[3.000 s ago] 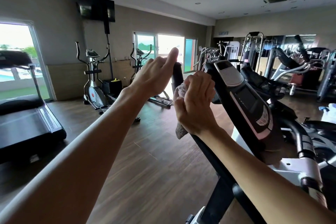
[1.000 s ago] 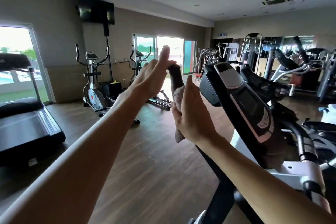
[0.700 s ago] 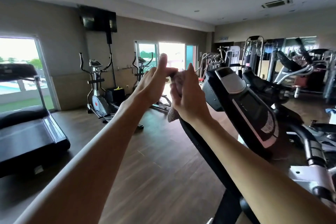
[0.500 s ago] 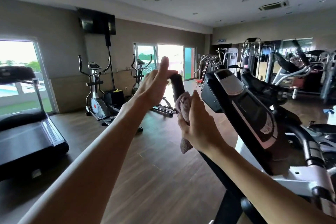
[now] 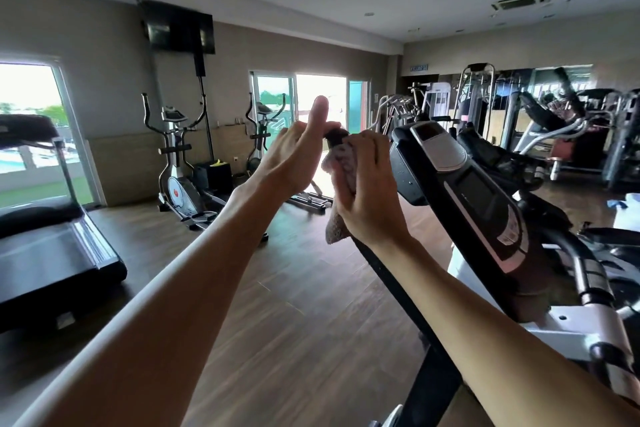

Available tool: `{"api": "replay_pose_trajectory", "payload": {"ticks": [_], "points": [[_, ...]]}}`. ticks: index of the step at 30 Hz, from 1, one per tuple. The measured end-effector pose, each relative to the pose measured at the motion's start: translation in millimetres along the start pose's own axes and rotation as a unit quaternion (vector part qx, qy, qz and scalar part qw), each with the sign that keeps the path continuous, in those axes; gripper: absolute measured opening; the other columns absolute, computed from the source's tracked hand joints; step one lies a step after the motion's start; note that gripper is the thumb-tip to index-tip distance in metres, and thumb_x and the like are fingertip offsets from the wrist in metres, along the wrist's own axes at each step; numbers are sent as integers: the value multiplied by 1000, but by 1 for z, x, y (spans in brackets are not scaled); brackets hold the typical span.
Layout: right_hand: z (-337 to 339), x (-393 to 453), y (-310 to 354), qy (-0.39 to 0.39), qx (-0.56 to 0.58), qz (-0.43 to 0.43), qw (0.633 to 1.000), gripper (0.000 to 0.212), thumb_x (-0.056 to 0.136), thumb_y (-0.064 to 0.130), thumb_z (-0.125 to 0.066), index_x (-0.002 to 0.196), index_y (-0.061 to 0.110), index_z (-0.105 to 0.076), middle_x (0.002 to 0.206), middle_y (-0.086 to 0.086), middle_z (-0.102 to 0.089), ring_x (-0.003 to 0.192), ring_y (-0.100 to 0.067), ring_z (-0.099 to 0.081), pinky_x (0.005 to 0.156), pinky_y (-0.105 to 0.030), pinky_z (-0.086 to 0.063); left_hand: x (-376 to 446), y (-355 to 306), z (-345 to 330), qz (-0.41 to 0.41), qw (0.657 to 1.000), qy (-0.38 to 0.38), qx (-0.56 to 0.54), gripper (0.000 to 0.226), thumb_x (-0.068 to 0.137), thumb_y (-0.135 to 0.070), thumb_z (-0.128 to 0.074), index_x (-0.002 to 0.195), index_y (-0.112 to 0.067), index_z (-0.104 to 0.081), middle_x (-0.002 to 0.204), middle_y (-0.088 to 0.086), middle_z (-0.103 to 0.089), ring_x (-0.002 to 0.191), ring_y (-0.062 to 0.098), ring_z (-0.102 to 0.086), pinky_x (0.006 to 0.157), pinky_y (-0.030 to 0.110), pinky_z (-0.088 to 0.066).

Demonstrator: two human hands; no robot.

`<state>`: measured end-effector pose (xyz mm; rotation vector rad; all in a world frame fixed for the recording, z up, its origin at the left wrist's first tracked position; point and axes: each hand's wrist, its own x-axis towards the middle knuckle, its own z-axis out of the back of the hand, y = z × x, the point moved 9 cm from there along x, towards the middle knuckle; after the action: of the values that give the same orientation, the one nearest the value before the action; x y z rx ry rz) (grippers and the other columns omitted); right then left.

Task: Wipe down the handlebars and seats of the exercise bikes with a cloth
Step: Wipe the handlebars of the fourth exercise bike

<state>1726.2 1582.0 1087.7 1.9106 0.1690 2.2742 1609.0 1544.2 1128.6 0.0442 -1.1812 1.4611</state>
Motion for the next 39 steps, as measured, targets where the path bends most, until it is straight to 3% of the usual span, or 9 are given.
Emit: {"api": "replay_pose_trajectory", "payload": {"ticks": [3,6,11,19,24,28,31,35,39], "points": [[23,1,-5,-51,3,-28,998,23,98,14,-58,115,0,-52,116,-7,-40,102,-17,-50,87,-33,-53,-2,-3,-1,-12,1000,10,23,83,106,-57,0,128,-20,-71,104,18,-70,100,31,-67,73,19,-33],[24,-22,7,42,-20,-4,999,19,97,13,-58,110,1,-53,115,-11,-45,100,-22,-52,83,-37,-54,-2,-8,-3,-36,998,24,54,89,97,-69,1,108,-21,-72,92,6,-55,88,25,-64,67,18,-31],[-16,-25,8,130,-172,6,977,67,103,28,-44,158,-2,-21,165,-25,-18,149,-36,-30,111,-45,-47,4,-2,-2,-51,997,26,43,104,86,-85,4,102,-19,-74,91,4,-55,88,30,-66,75,23,-37],[-24,-10,11,110,-172,15,979,73,103,29,-45,160,0,-10,167,-23,-15,153,-34,-25,120,-44,-35,20,-15,2,-93,994,40,39,101,92,-74,-8,93,-1,-77,94,12,-76,92,26,-71,96,34,-51],[-19,-10,10,85,-138,-10,987,75,103,32,-49,159,-1,-13,163,-19,-28,147,-30,-36,114,-42,-43,46,-5,-26,-70,994,76,-27,81,110,-55,-23,61,1,-55,53,11,-51,50,22,-47,55,24,-46],[-13,-13,12,86,-111,-28,990,78,105,42,-43,161,2,-7,165,-14,-23,152,-22,-28,117,-41,-40,58,6,-46,-73,981,157,-85,84,106,-60,-28,83,6,-74,75,32,-65,66,36,-65,77,48,-54],[-13,-13,11,94,-113,-35,989,73,107,44,-29,162,3,-5,169,-12,-13,157,-18,-14,125,-41,-25,67,1,-44,-94,969,220,-65,70,113,-40,-27,70,-18,-78,67,-2,-71,66,8,-65,79,30,-48],[-13,-11,11,76,-116,-34,990,64,109,28,-33,162,3,-6,170,-13,1,158,-19,-7,126,-41,-25,73,-8,-52,-117,947,282,-102,70,111,-43,-23,113,8,-71,109,20,-75,104,27,-71,91,17,-50],[-5,-5,20,31,-112,-12,993,69,100,16,-51,151,-15,-17,162,-30,-4,152,-1,-17,119,-19,-29,60,-12,-71,-116,924,345,-119,63,114,-36,-16,109,-8,-72,98,-5,-78,93,5,-72,84,11,-46]]}}
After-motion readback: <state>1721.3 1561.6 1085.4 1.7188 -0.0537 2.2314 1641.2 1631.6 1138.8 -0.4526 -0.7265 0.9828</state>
